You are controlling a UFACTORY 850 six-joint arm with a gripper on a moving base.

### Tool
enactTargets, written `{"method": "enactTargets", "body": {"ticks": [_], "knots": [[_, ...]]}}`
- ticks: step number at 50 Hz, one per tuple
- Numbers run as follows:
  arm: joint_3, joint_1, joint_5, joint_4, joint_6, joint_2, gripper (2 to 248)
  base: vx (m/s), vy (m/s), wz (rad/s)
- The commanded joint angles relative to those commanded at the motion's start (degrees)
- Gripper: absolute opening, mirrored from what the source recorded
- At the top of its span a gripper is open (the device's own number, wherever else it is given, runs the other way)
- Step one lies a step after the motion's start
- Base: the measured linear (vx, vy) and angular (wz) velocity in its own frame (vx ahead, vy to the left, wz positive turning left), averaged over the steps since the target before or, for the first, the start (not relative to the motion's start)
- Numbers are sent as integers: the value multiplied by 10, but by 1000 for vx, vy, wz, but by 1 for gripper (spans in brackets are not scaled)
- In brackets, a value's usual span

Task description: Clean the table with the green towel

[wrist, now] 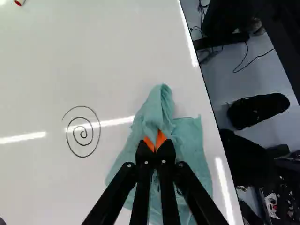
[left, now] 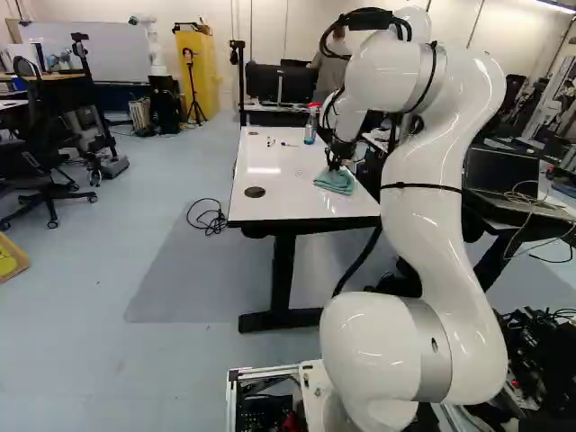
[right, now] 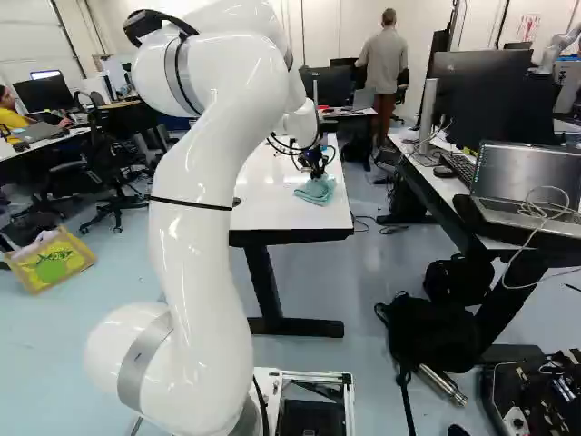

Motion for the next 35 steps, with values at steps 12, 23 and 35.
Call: {"method": "enactTargets", "body": {"ticks": [12,23,35], "knots": [[27,14,0,0,0,19,24,0,0,0],[61,22,0,0,0,44,24,0,0,0],[102,25,0,0,0,80,24,0,0,0]]}}
